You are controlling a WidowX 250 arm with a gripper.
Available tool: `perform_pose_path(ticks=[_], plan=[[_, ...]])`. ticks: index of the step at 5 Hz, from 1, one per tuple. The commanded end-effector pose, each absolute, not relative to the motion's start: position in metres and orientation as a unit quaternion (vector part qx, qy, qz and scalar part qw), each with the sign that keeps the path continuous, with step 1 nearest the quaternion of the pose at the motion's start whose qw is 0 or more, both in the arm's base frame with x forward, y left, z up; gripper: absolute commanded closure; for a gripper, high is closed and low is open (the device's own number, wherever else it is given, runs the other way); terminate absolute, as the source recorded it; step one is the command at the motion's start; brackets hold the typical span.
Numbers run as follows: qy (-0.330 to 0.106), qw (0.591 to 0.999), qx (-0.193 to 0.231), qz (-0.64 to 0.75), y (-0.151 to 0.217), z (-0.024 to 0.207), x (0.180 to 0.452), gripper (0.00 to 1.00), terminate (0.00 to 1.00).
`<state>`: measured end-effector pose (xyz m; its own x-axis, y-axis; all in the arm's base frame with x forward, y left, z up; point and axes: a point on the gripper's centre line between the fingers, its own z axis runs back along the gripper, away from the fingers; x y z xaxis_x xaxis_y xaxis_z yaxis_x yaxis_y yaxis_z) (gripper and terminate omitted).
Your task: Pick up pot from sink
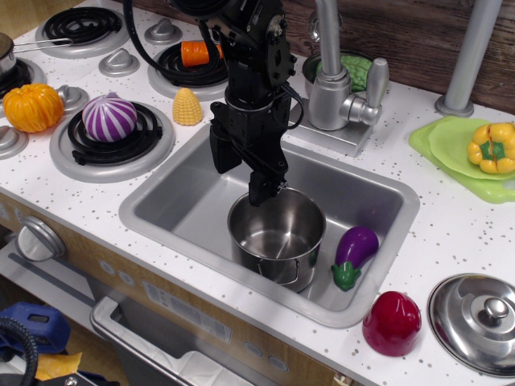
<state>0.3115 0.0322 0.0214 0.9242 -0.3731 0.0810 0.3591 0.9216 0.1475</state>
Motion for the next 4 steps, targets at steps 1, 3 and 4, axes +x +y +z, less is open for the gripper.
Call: perform_pose_path(ticks=[1,3,4], plan=[[-0.054,0.979,0.065,-0.187,0.032,0.021,0.311,0.00,0.00],[-0.081,0.979,0.023,-0.185,0.049,-0.003,0.311,0.00,0.00],[-0.102,0.978,0.007,-0.181,0.058,-0.017,0.313,0.00,0.00]])
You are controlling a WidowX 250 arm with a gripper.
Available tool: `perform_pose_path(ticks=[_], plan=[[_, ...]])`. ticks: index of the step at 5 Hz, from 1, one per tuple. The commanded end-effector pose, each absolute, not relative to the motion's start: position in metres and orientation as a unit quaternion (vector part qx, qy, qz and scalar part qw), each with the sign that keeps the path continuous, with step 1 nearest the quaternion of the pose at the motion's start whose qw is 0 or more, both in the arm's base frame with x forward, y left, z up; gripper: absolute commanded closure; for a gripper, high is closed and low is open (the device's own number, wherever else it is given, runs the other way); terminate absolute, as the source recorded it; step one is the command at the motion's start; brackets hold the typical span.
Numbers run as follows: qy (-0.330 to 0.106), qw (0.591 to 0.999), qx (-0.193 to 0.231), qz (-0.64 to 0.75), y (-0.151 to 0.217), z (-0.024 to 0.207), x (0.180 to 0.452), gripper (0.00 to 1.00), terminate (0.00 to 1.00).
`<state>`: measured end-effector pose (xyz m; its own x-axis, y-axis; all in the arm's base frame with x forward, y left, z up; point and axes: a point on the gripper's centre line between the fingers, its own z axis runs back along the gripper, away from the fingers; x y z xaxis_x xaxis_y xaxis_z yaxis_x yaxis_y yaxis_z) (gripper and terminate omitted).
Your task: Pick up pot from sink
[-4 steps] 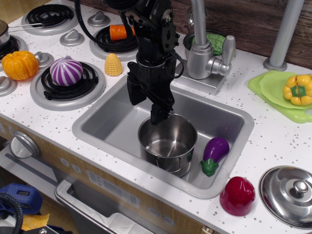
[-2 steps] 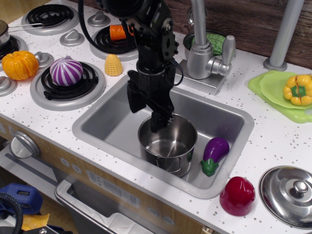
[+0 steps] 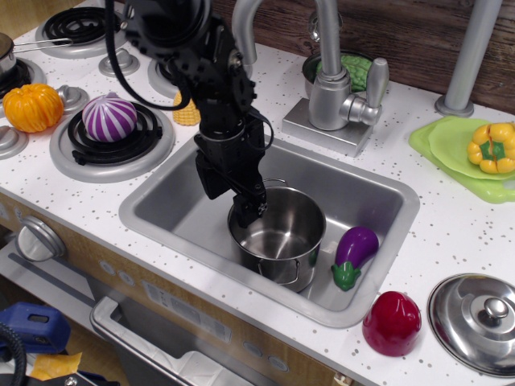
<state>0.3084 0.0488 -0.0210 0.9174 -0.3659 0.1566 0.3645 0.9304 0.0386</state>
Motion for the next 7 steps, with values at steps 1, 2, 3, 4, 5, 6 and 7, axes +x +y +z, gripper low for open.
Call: perform_pose_path(ticks=[1,2,3,4,5,6,7], plan=[[-0.126,0.979,0.014,-0.157,0.054,-0.023,0.312,1.00,0.00],[-0.159,0.974,0.031,-0.156,0.050,-0.033,0.308,1.00,0.00],[-0.168,0.973,0.042,-0.154,0.047,-0.034,0.307,1.00,0.00],[-0.150,0.974,0.040,-0.163,0.048,-0.021,0.314,1.00,0.00],[-0.127,0.977,0.046,-0.167,0.048,-0.001,0.318,1.00,0.00],[-0.105,0.978,0.051,-0.173,0.046,0.021,0.325,1.00,0.00],[-0.094,0.978,0.054,-0.175,0.040,0.038,0.330,1.00,0.00]])
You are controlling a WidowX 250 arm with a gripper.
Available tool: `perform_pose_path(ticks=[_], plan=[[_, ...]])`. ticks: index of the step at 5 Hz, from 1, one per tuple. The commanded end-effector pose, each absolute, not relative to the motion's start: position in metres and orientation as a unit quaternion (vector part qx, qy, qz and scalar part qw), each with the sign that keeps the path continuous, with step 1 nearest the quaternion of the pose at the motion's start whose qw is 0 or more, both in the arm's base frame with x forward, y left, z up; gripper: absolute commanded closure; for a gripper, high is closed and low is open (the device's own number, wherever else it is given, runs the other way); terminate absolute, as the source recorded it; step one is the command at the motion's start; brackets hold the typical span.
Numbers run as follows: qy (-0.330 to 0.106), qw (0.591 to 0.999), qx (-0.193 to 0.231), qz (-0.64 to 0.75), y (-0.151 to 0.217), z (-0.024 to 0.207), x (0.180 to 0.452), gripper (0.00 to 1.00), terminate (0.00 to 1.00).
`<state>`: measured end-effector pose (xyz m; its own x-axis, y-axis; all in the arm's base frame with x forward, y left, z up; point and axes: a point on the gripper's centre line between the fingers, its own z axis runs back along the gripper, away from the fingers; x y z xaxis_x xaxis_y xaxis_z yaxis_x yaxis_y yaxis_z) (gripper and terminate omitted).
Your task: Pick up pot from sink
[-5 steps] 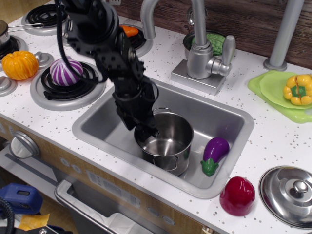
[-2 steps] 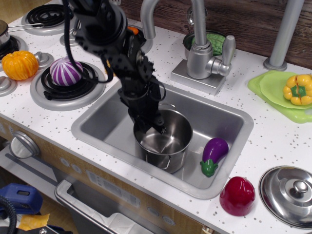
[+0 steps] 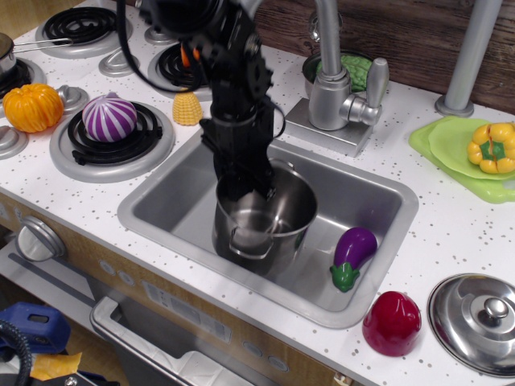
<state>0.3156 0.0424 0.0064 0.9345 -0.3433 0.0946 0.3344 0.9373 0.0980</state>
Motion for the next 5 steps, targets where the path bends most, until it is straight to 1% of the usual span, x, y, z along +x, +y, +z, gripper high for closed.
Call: perform_pose_path(ticks=[1,3,4,5], plan=[[-0.091,0.979,0.070,-0.170,0.028,0.051,0.329,1.00,0.00],[-0.098,0.974,0.113,-0.172,0.007,0.072,0.333,1.00,0.00],[-0.108,0.970,0.110,-0.188,0.009,0.077,0.339,1.00,0.00],[-0.101,0.969,0.100,-0.201,0.013,0.083,0.347,1.00,0.00]])
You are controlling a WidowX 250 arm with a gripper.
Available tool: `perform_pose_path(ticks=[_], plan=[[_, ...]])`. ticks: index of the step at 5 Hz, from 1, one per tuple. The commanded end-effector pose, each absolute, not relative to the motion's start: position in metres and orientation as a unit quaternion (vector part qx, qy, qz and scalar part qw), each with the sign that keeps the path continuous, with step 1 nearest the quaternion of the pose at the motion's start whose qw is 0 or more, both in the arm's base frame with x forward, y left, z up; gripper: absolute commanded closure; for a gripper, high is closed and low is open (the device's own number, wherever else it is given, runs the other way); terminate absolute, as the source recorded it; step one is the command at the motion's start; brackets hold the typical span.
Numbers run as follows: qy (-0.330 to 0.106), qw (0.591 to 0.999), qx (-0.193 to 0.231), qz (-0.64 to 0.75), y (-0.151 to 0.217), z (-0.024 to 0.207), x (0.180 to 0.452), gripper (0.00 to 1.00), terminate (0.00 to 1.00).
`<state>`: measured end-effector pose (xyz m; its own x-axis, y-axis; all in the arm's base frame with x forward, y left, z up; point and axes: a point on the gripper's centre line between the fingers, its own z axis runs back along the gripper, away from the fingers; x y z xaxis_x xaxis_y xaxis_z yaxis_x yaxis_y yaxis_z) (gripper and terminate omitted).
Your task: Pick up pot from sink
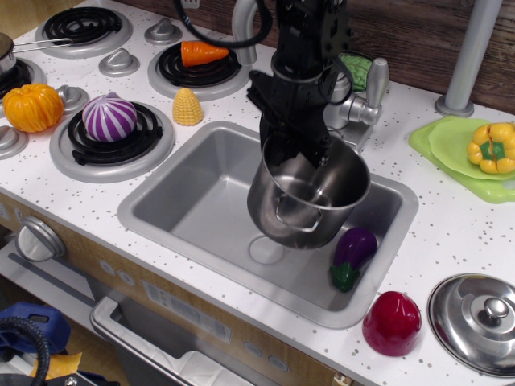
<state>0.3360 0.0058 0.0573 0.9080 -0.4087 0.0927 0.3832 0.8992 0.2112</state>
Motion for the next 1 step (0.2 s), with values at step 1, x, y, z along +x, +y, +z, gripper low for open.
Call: perform_pose_path(ticks=[1], plan=[[-0.103,0.967,0.096,-0.215,0.0149,0.0820,0.3472,1.00,1.00]])
